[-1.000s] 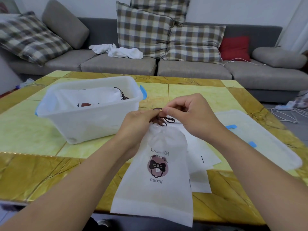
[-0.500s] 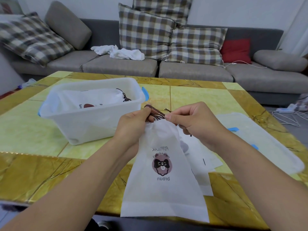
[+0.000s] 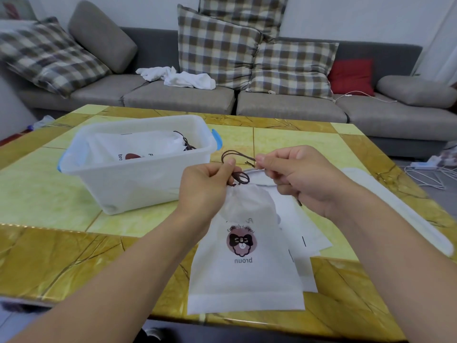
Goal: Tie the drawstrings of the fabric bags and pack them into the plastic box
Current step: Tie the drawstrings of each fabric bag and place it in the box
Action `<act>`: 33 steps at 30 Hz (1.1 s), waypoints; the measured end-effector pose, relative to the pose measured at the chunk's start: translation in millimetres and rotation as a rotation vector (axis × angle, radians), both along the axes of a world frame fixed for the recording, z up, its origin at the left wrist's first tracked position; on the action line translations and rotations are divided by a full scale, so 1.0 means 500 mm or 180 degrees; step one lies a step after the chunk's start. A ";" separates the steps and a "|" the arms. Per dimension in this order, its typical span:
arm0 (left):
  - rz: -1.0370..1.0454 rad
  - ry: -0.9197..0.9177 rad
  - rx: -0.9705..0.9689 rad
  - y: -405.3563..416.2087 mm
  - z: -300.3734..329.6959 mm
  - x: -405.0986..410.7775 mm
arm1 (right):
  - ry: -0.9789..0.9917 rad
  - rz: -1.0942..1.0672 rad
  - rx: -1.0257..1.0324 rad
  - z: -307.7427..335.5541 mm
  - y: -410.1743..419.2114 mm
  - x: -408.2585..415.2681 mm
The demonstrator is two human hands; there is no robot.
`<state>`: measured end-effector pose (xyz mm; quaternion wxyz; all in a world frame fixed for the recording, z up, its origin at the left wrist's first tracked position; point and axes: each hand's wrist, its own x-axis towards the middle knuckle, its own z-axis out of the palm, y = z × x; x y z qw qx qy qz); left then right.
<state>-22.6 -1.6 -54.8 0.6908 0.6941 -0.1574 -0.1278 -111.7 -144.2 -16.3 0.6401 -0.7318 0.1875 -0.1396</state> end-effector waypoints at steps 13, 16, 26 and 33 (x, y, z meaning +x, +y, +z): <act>-0.0109 -0.0174 0.0004 -0.011 -0.006 -0.019 | -0.0324 -0.0250 -0.0820 -0.060 0.052 0.014; -0.0061 0.0119 0.0087 -0.013 -0.003 -0.022 | -0.0320 -0.0259 -0.0898 -0.067 0.053 0.017; -0.0598 0.0308 0.0072 -0.001 -0.005 -0.021 | -0.0479 -0.0284 -0.1513 -0.072 0.043 0.019; -0.0319 0.0653 -0.0254 0.004 -0.011 0.005 | -0.0193 0.0101 -0.1261 -0.060 0.031 0.007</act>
